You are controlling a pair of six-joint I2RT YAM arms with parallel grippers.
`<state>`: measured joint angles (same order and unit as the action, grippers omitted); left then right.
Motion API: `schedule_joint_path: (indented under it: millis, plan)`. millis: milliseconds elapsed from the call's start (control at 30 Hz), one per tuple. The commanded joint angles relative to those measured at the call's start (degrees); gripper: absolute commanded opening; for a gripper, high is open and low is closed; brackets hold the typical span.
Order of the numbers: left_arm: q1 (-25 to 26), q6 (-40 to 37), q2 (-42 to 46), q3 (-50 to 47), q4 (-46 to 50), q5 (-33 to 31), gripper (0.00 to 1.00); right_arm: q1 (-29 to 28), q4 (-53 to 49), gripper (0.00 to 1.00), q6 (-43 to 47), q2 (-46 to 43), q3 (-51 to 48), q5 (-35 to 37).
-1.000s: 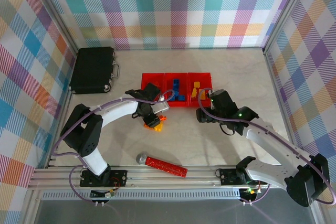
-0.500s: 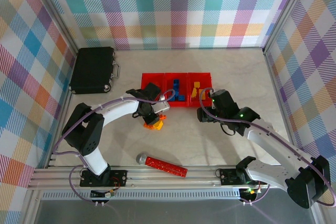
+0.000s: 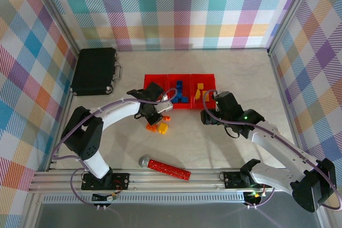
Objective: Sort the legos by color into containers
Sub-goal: Pick up the lego from the center of the table.
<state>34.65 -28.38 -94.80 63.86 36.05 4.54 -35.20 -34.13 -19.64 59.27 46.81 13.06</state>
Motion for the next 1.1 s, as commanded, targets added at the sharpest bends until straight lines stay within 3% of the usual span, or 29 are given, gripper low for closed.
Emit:
schedule_joint_path:
  millis: [0,133,433,833,1067]
  plan:
    - [-0.55,2.19,5.51,1.85,1.39,1.08,0.0,0.4,-0.1,0.8,-0.04,-0.21,-0.24,0.65]
    - [-0.55,4.5,9.71,2.97,0.25,0.02,0.0,0.48,-0.12,0.8,0.05,-0.03,0.34,1.27]
    - [-5.08,14.19,8.54,9.35,-3.17,-13.03,0.06,0.82,-0.37,0.81,-0.14,-1.35,0.07,2.68]
    - [-8.79,19.6,-5.21,17.33,-7.52,-14.25,0.06,1.19,-1.02,0.81,-1.12,-5.42,-2.97,2.5]
    - [-9.43,25.36,-10.67,20.99,-8.85,-13.44,0.13,1.36,-2.51,0.81,-1.33,-8.3,-4.46,2.6]
